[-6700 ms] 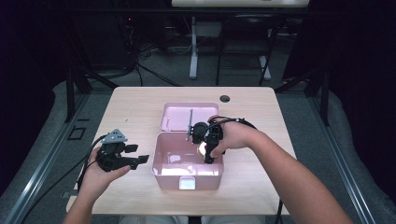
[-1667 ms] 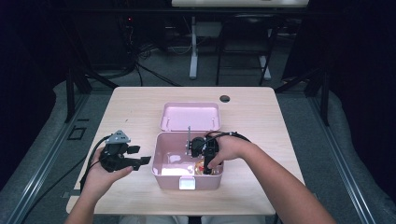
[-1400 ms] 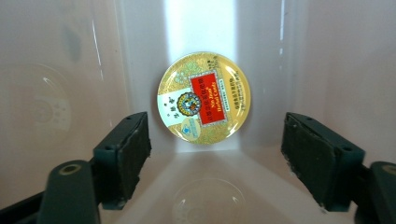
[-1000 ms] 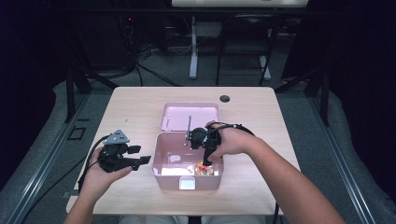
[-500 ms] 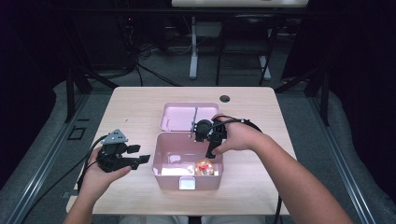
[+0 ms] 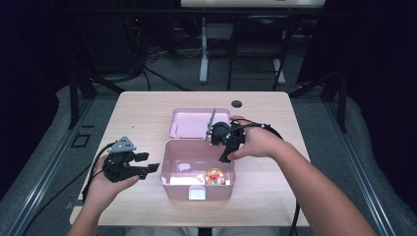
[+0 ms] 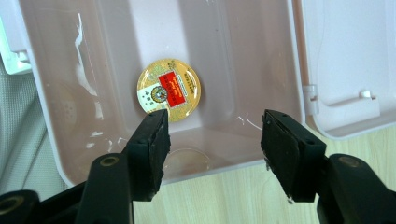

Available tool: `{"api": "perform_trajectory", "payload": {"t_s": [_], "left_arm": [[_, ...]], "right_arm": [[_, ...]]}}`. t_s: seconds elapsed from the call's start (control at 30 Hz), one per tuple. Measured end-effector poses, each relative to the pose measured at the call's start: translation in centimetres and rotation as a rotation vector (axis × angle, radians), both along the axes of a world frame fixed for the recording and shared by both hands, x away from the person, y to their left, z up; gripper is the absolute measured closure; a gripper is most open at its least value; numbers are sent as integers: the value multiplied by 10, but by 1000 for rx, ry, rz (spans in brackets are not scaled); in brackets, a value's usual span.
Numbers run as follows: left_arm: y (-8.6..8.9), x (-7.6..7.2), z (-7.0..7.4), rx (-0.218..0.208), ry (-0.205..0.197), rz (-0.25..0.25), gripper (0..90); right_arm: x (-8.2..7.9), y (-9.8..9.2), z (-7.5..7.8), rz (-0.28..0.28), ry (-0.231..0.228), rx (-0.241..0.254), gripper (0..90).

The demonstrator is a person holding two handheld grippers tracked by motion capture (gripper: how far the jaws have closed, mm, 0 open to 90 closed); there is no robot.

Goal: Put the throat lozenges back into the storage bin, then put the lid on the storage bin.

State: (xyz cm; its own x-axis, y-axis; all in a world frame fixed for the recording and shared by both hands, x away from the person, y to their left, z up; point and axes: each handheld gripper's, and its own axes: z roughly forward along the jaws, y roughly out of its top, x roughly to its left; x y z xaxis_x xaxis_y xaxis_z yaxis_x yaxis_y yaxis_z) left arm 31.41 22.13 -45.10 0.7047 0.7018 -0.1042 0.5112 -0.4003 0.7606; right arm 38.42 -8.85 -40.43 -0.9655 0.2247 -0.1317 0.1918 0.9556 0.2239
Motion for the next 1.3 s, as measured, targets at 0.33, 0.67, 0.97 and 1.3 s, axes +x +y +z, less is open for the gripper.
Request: {"api": "perform_trajectory", "payload": {"t_s": [0.33, 0.67, 0.97, 1.3], "left_arm": [[-3, -1, 0, -3, -5, -17, 415], [-5, -3, 1, 6, -23, -17, 478], [-6, -4, 1, -14, -9, -13, 548], [-11, -6, 0, -13, 0, -25, 571]], "right_arm": [[1, -14, 0, -44, -1, 25, 418], [4, -27, 3, -118, 13, 115, 431], [8, -35, 0, -186, -30, 163, 472], [23, -47, -5, -342, -69, 256, 492]]}}
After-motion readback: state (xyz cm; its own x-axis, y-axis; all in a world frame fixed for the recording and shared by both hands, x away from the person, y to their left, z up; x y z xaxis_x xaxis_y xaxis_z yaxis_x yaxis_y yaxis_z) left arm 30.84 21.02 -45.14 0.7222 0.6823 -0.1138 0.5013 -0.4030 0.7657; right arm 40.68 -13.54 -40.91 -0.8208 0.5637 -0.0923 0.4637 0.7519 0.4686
